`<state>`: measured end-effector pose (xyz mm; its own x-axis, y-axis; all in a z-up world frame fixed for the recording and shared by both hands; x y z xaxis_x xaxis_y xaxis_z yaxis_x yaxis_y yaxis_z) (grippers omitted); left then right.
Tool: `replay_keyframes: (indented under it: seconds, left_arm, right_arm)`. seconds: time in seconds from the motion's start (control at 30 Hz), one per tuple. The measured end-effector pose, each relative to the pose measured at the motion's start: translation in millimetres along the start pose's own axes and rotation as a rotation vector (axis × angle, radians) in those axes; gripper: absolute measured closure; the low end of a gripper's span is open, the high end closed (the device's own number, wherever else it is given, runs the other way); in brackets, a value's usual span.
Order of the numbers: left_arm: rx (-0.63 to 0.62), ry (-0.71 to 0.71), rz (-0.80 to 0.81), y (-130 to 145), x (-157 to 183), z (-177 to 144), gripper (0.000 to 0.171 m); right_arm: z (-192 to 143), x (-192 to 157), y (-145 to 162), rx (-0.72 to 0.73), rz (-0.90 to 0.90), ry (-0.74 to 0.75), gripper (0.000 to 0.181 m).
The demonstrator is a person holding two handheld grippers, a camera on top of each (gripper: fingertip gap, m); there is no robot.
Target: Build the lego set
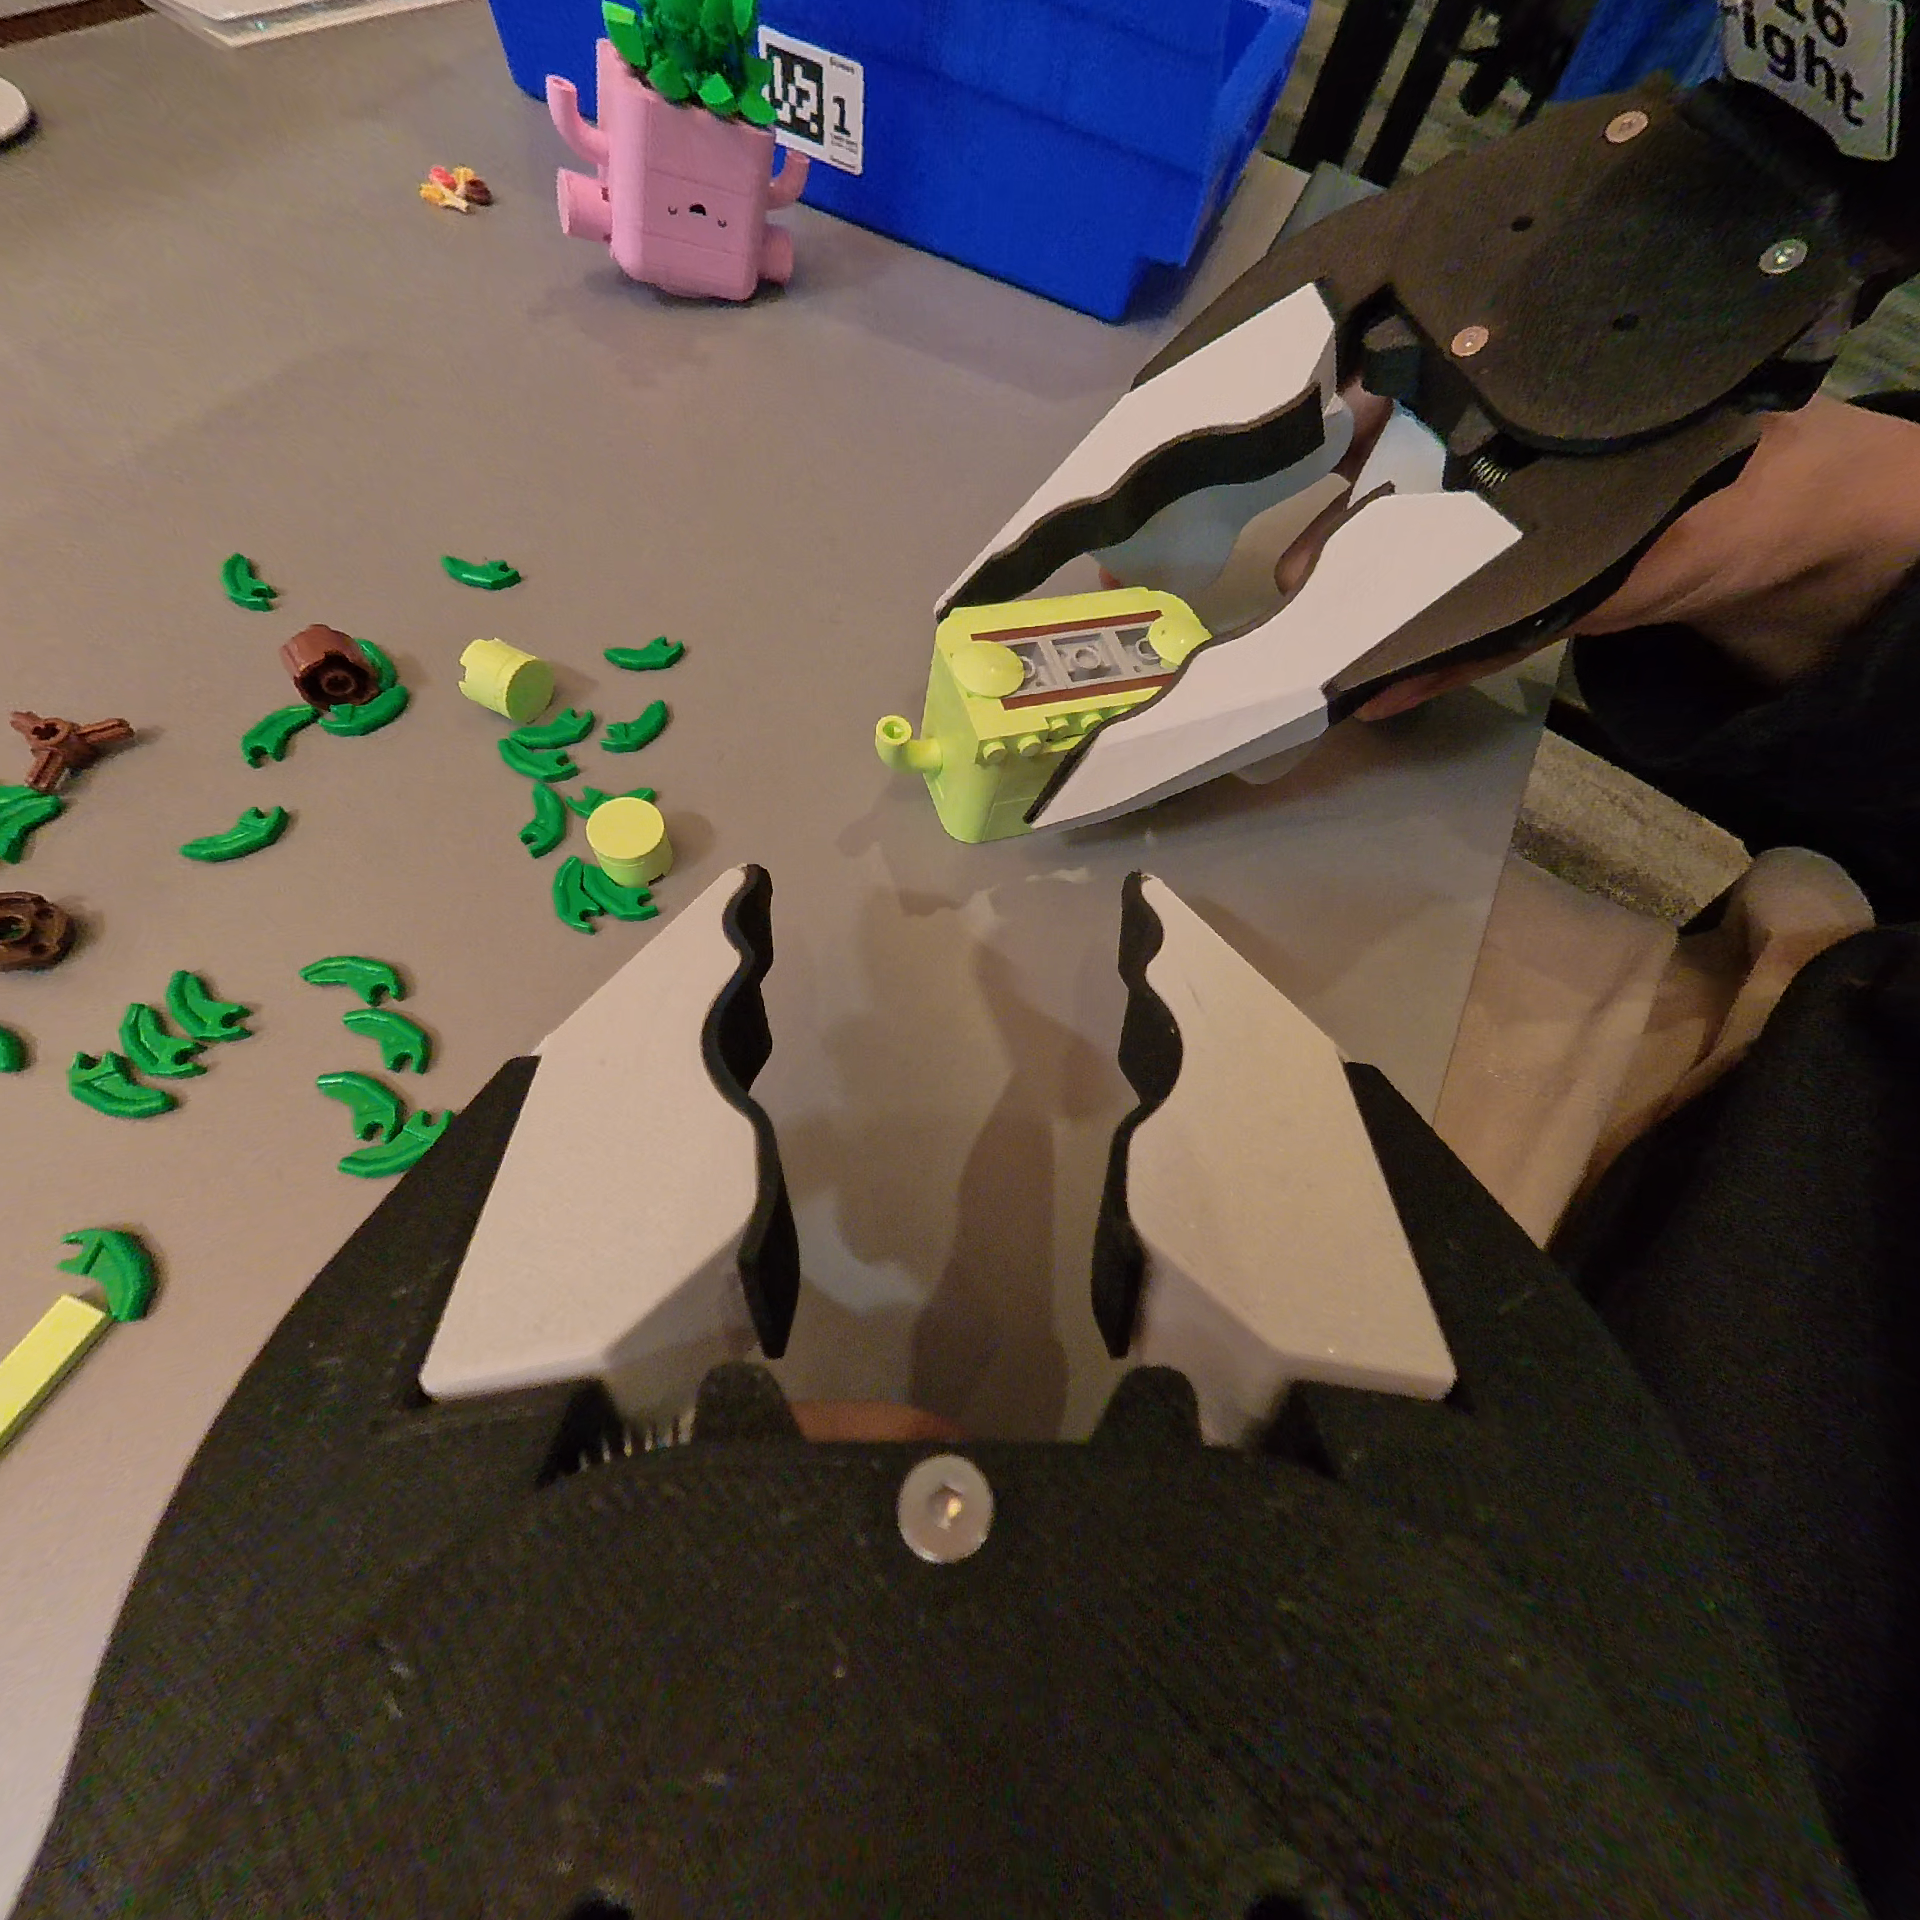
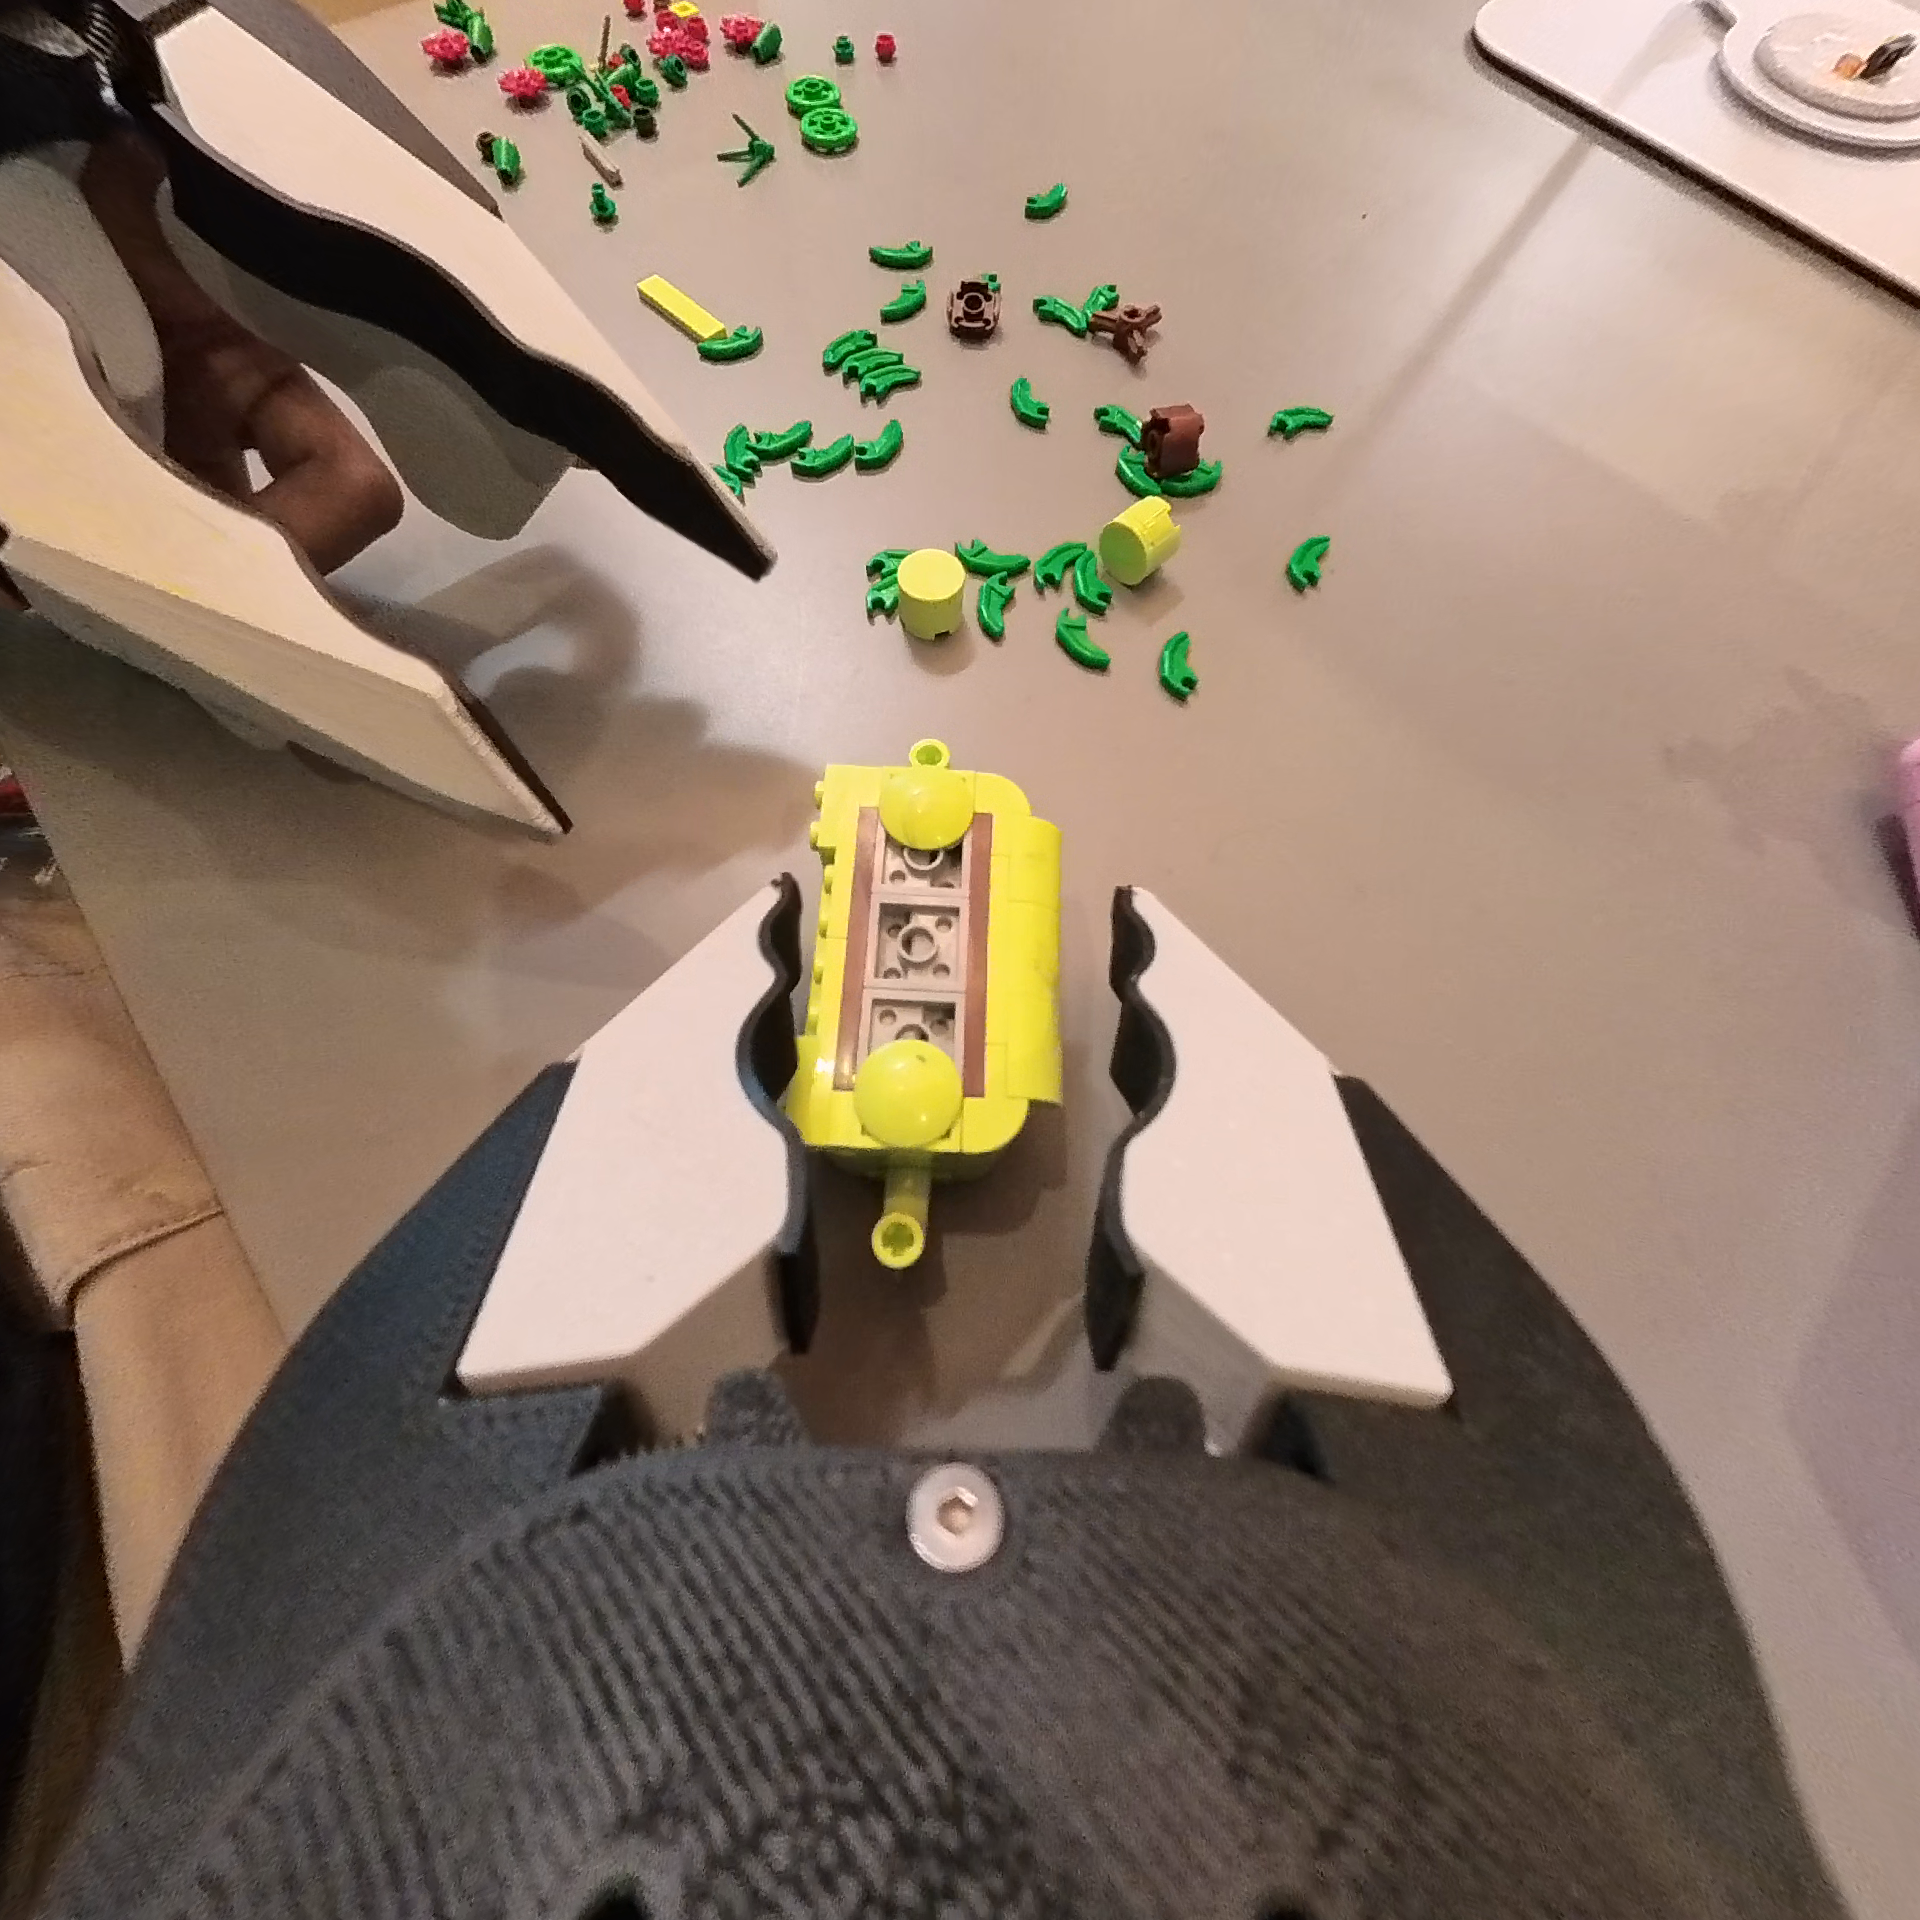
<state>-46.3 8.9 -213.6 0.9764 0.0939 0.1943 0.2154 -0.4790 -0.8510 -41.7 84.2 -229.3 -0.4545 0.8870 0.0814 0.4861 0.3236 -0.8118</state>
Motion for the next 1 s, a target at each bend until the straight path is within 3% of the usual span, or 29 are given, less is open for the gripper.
replay_keyframes:
  seconds: [0.33, 0.7, 0.87, 1.0]
  left_arm:
    - [0.005, 0.003, -0.019, -0.1, -2.3, -0.7, 0.106]
    - [0.054, 0.013, -0.074, -3.3, -7.8, -6.0, 0.105]
    - [0.087, 0.034, -0.100, -6.3, -6.6, -7.8, 0.101]
    - [0.255, 0.226, -0.256, -26.1, 14.2, -10.1, 0.101]
  right_arm:
    - [1.9, -2.1, 0.9, -0.012, 0.007, -0.022, 0.134]
    - [-0.3, 4.2, 1.8, -0.008, 0.102, -0.022, 0.135]
    - [-16.7, 5.8, -28.0, 0.188, 0.316, -0.113, 0.135]
    - [-41.8, -12.2, -67.9, 0.447, 0.546, -0.367, 0.135]
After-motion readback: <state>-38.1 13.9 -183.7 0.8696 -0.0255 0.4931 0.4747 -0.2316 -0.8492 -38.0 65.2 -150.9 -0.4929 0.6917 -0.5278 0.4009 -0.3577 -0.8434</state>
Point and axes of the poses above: each gripper's, where its closed fingertips meet, z out along the fingers, y out of its underside, x = y × z across the jaws, the point moved 2 cm from there along -z, back along the fingers, and after that the axes turned 5 degrees about y, right-handed, at the moved point
